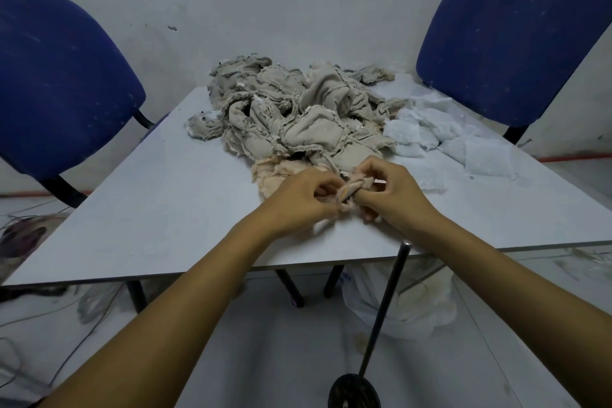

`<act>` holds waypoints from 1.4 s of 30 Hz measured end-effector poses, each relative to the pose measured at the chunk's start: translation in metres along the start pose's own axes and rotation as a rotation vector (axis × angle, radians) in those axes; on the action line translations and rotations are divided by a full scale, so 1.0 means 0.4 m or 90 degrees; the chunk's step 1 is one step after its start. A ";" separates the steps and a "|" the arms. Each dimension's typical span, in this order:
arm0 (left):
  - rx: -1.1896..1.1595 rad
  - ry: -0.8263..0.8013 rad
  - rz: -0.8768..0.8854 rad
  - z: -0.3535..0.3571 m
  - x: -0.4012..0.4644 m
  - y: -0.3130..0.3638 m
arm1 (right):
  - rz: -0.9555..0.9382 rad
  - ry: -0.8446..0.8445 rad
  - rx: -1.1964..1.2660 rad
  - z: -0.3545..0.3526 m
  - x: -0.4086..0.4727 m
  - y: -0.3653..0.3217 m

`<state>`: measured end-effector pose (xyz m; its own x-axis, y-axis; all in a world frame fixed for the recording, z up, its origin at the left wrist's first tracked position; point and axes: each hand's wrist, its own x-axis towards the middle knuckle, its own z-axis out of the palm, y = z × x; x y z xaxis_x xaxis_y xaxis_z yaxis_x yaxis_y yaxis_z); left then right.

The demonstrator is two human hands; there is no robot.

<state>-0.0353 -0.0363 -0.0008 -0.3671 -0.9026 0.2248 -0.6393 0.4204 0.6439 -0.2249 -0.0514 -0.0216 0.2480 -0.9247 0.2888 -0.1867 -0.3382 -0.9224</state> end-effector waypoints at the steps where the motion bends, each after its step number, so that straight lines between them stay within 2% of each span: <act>1: -0.077 0.000 -0.010 0.006 -0.001 0.002 | 0.010 0.000 0.005 -0.001 0.002 0.001; 4: -0.219 -0.005 -0.033 0.019 -0.001 0.009 | 0.038 -0.005 0.047 -0.005 0.003 -0.001; 8: -0.156 0.088 -0.018 0.026 0.003 0.014 | 0.018 -0.083 0.103 -0.008 0.000 -0.007; 11: -0.162 0.175 -0.035 0.028 0.010 0.020 | 0.029 -0.130 0.115 -0.013 -0.002 -0.011; 16: -0.141 0.251 -0.014 0.043 0.021 0.033 | 0.032 -0.137 0.100 -0.010 -0.002 -0.009; 19: -0.139 0.268 -0.019 0.051 0.019 0.033 | 0.026 -0.089 0.049 -0.004 0.001 -0.003; 23: -0.134 0.282 0.039 0.059 0.015 0.052 | 0.001 0.069 -0.044 0.001 0.006 0.005; 25: -0.086 0.263 0.109 0.063 0.013 0.061 | 0.007 0.131 -0.019 -0.001 0.006 0.007; 27: -0.085 0.232 0.129 0.067 0.015 0.063 | 0.014 0.133 0.017 -0.005 0.003 0.007; 32: -0.292 0.163 -0.067 0.051 0.031 0.053 | -0.010 0.046 0.071 -0.006 -0.007 0.001; 34: -0.322 0.168 -0.090 0.039 0.033 0.046 | -0.018 -0.009 0.093 -0.006 -0.008 -0.005; 36: -0.413 0.183 -0.114 0.022 0.031 0.038 | -0.009 -0.030 0.108 -0.011 -0.005 -0.004; 38: -0.559 0.118 -0.116 -0.001 0.024 0.037 | -0.013 -0.008 0.023 -0.009 -0.003 -0.006; 39: -0.566 0.085 -0.107 -0.008 0.021 0.033 | -0.030 -0.008 -0.066 -0.003 -0.002 -0.007; 42: -0.256 0.132 -0.072 -0.007 0.014 0.015 | -0.140 -0.083 -0.351 0.025 0.000 0.001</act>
<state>-0.0393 -0.0390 0.0062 -0.1413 -0.9573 0.2522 -0.3403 0.2862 0.8957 -0.2153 -0.0496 -0.0246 0.4447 -0.8053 0.3922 -0.5739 -0.5923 -0.5655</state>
